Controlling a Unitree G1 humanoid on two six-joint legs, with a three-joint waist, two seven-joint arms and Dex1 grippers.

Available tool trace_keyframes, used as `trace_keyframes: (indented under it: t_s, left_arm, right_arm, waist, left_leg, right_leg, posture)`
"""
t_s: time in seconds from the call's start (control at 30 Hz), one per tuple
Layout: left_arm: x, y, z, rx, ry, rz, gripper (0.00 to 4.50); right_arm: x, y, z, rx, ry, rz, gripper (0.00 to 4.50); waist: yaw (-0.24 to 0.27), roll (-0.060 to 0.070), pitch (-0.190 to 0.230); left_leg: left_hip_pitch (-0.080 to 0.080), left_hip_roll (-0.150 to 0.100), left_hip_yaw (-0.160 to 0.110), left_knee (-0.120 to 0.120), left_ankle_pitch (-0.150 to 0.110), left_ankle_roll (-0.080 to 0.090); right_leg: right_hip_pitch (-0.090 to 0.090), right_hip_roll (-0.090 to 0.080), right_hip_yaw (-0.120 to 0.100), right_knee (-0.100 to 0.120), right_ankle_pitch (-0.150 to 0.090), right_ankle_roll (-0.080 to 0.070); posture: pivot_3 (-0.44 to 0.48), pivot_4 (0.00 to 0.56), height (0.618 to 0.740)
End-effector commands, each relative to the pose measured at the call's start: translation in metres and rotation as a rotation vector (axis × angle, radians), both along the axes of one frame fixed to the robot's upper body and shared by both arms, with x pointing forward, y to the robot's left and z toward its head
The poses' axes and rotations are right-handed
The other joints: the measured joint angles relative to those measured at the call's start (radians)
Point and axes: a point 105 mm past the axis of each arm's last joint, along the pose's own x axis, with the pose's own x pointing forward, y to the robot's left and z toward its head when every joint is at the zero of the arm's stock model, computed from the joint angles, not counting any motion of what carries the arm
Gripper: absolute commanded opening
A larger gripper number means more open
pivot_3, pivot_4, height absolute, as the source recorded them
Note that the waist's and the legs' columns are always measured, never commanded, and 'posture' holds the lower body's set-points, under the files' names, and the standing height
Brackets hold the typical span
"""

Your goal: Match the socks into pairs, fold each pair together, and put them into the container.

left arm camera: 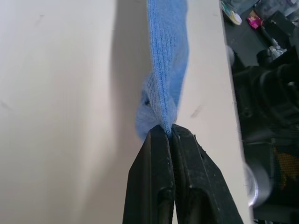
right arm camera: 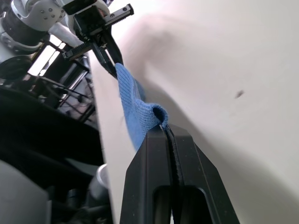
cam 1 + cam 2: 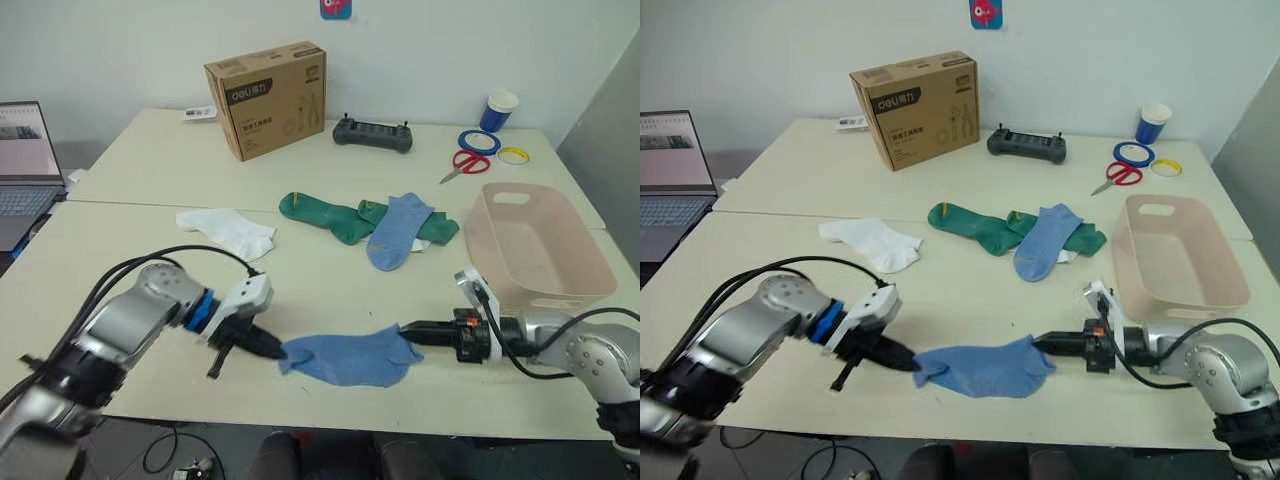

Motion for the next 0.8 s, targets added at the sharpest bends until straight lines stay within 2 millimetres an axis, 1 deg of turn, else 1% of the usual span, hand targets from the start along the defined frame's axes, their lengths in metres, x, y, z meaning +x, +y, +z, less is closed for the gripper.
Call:
trace_keyframes:
  t_s: [0.03, 0.07, 0.17, 0.27, 0.4, 0.47, 0.57, 0.6, 0.67, 0.7, 0.73, 0.77, 0.8]
  left_arm:
    - [0.018, -0.001, -0.003, 0.040, -0.066, -0.041, 0.03]
    - [0.024, -0.003, -0.005, 0.051, -0.094, -0.048, 0.03]
    - [0.028, -0.004, -0.008, 0.064, -0.092, -0.086, 0.03]
    - [0.040, -0.005, -0.009, 0.066, -0.119, -0.067, 0.65]
    - [0.055, 0.002, -0.004, 0.062, -0.177, 0.001, 1.84]
    - [0.059, 0.009, -0.001, 0.058, -0.202, 0.031, 2.40]
    - [0.063, 0.019, 0.008, 0.040, -0.257, 0.079, 3.34]
    - [0.063, 0.021, 0.010, 0.043, -0.288, 0.084, 3.61]
    - [0.067, 0.023, 0.016, 0.044, -0.410, 0.079, 4.26]
    - [0.069, 0.022, 0.020, 0.034, -0.454, 0.093, 4.50]
    - [0.066, 0.020, 0.023, 0.012, -0.468, 0.095, 4.50]
    - [0.058, 0.017, 0.025, -0.019, -0.464, 0.097, 4.50]
    - [0.050, 0.013, 0.026, -0.046, -0.463, 0.094, 4.50]
  right_arm:
    - [0.007, -0.001, 0.002, -0.010, -0.049, -0.002, 0.00]
    - [0.008, -0.003, -0.001, -0.023, -0.058, -0.008, 0.00]
    - [0.011, -0.009, -0.008, -0.054, -0.074, -0.023, 0.00]
    - [0.013, -0.011, -0.010, -0.063, -0.082, -0.028, 0.00]
    - [0.014, -0.014, -0.012, -0.077, -0.095, -0.041, 0.00]
    - [0.017, -0.018, -0.013, -0.093, -0.107, -0.060, 0.00]
    - [0.022, -0.026, -0.013, -0.118, -0.149, -0.090, 0.68]
    - [0.024, -0.030, -0.012, -0.127, -0.159, -0.108, 0.99]
    - [0.029, -0.038, -0.011, -0.158, -0.199, -0.137, 1.69]
    - [0.032, -0.042, -0.009, -0.169, -0.220, -0.158, 2.02]
    - [0.035, -0.045, -0.006, -0.166, -0.239, -0.169, 2.41]
    - [0.036, -0.047, 0.000, -0.159, -0.256, -0.174, 2.72]
    - [0.036, -0.048, 0.005, -0.161, -0.283, -0.164, 2.72]
  waist:
    - [0.001, 0.000, 0.000]
    - [0.001, 0.000, 0.000]
    - [0.002, 0.000, 0.000]
    - [0.004, 0.001, 0.000]
    - [0.010, 0.001, -0.001]
    - [0.009, 0.001, -0.001]
    - [0.008, 0.001, -0.001]
    - [0.006, 0.001, -0.001]
    - [0.004, 0.001, -0.001]
    - [0.004, 0.001, -0.001]
    - [0.005, 0.001, -0.001]
    - [0.006, 0.001, -0.001]
    - [0.004, 0.001, -0.001]
  left_leg:
    - [-0.001, 0.000, -0.001, 0.000, 0.000, 0.000]
    - [-0.001, 0.000, -0.001, 0.000, 0.000, 0.000]
    - [-0.002, 0.000, -0.002, 0.000, 0.000, 0.000]
    - [-0.002, 0.000, -0.002, 0.000, 0.000, 0.000]
    - [-0.002, 0.000, -0.003, 0.002, 0.000, 0.001]
    - [-0.002, 0.000, -0.003, 0.003, 0.000, 0.001]
    - [-0.002, 0.001, -0.003, 0.010, 0.000, 0.001]
    - [-0.002, 0.001, -0.002, 0.012, 0.000, 0.001]
    - [-0.002, 0.001, -0.002, 0.014, 0.000, 0.001]
    - [-0.002, 0.001, -0.002, 0.014, 0.000, 0.001]
    - [-0.002, 0.001, -0.002, 0.015, 0.000, 0.001]
    - [-0.002, 0.001, -0.002, 0.015, 0.000, 0.000]
    - [-0.002, 0.001, -0.002, 0.015, 0.000, 0.000]
  right_leg:
    - [-0.001, 0.001, 0.000, 0.000, 0.000, -0.001]
    - [-0.001, 0.001, 0.000, 0.000, 0.001, -0.001]
    - [-0.001, 0.002, 0.000, 0.000, 0.002, -0.004]
    - [-0.001, 0.002, 0.000, 0.000, 0.002, -0.005]
    - [0.000, 0.002, -0.001, 0.001, 0.002, -0.004]
    - [0.000, 0.002, -0.001, 0.002, 0.001, 0.000]
    - [0.000, 0.002, 0.000, 0.007, 0.001, 0.001]
    - [0.000, 0.002, 0.000, 0.009, 0.001, 0.001]
    - [0.000, 0.002, 0.001, 0.011, 0.001, 0.001]
    - [0.000, 0.002, 0.001, 0.012, 0.001, 0.002]
    - [0.000, 0.001, 0.001, 0.013, 0.001, 0.002]
    - [0.000, 0.001, 0.001, 0.013, 0.001, 0.002]
    - [0.000, 0.001, 0.001, 0.013, 0.001, 0.002]
  posture:
    - [0.000, 0.150, 0.740]
    - [0.000, 0.150, 0.740]
    - [0.000, 0.150, 0.740]
    - [0.000, 0.150, 0.740]
    - [0.000, 0.150, 0.740]
    - [0.000, 0.150, 0.740]
    - [0.000, 0.150, 0.740]
    - [0.000, 0.150, 0.740]
    - [0.000, 0.150, 0.740]
    - [0.000, 0.150, 0.740]
    - [0.000, 0.150, 0.740]
    - [0.000, 0.150, 0.740]
    - [0.000, 0.150, 0.740]
